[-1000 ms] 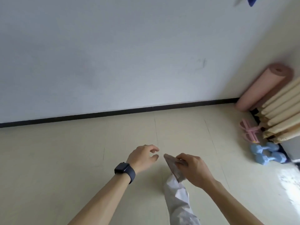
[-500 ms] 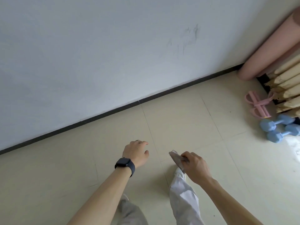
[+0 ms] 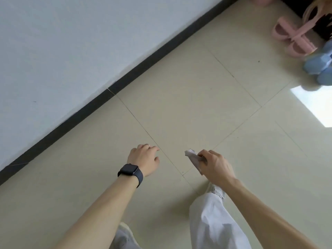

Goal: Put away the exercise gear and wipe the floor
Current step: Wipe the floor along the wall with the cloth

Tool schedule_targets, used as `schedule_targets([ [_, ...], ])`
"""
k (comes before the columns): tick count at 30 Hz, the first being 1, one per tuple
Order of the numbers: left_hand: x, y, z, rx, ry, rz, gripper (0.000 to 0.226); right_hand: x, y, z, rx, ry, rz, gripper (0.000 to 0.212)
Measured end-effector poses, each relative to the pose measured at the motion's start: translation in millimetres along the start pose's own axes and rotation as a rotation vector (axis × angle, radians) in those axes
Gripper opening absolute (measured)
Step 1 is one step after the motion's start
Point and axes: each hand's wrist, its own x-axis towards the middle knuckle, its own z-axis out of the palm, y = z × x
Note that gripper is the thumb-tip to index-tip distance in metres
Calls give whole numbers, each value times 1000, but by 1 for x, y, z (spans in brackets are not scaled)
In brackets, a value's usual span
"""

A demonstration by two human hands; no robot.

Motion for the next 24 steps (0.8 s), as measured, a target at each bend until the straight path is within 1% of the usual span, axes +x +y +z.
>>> schedule_targets([
  [2, 45, -17, 38, 43, 4, 28, 43, 37, 10, 32, 6, -5, 16, 35],
  [4, 87, -30, 67, 73, 34, 56, 44, 74, 22, 53, -5, 62, 5, 33],
  [6, 132, -42, 90, 118, 101, 94, 46, 110, 37, 71, 24, 246, -18, 33],
  [8, 171, -53, 104, 172, 170, 125, 52, 141, 44, 86, 36, 482, -93, 21],
  [9, 190, -57, 111, 185, 211, 146, 55, 153, 47, 97, 14, 572, -121, 17],
  [10, 207, -61, 118, 187, 250, 161, 59, 162, 50, 111, -14, 625, -130, 18],
  [11, 222, -65, 126, 185, 278, 170, 63, 169, 55, 128, -36, 617, -135, 20],
  [14, 255, -77, 153, 203, 293, 159, 71, 171, 63, 189, -105, 478, -127, 22],
  [16, 266, -83, 173, 167, 327, 163, 72, 170, 66, 221, -94, 492, -100, 27],
  [18, 271, -85, 185, 138, 393, 180, 73, 182, 65, 234, -42, 591, -62, 35],
  [19, 273, -86, 189, 137, 426, 186, 73, 193, 64, 237, -37, 613, -55, 40],
  [21, 275, -88, 193, 148, 460, 195, 72, 218, 60, 238, -62, 567, -46, 52],
  [24, 277, -90, 195, 144, 483, 209, 71, 245, 57, 246, -145, 480, -7, 58],
])
